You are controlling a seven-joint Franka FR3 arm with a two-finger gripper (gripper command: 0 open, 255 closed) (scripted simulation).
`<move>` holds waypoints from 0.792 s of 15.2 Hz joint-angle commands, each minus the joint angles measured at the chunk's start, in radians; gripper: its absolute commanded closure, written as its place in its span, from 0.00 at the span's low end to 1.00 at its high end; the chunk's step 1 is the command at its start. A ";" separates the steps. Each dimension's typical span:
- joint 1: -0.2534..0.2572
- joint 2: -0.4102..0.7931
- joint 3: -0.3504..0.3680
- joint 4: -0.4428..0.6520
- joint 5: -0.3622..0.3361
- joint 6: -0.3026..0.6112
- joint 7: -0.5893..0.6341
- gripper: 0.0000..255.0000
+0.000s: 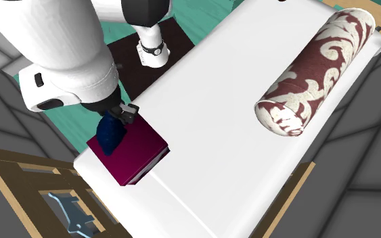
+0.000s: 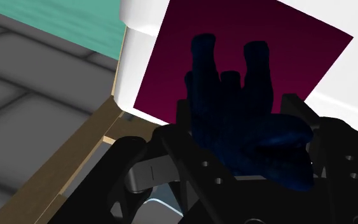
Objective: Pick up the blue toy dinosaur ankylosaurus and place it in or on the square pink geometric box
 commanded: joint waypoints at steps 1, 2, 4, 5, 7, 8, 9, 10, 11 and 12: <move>-0.001 -0.010 -0.001 -0.037 0.000 0.028 0.002 1.00; -0.001 -0.012 -0.001 -0.054 0.000 0.042 0.004 1.00; -0.002 -0.017 -0.002 -0.086 0.000 0.070 0.008 1.00; -0.002 -0.019 -0.002 -0.102 0.000 0.084 0.010 1.00; -0.002 -0.022 -0.002 -0.132 -0.001 0.111 0.014 1.00; -0.002 -0.023 -0.002 -0.147 -0.001 0.125 0.016 1.00; -0.003 -0.024 -0.002 -0.162 -0.001 0.138 0.018 1.00; -0.003 -0.024 -0.003 -0.176 -0.001 0.151 0.020 1.00; -0.003 -0.025 -0.003 -0.190 -0.002 0.165 0.022 1.00; -0.003 -0.025 -0.003 -0.203 -0.002 0.178 0.024 1.00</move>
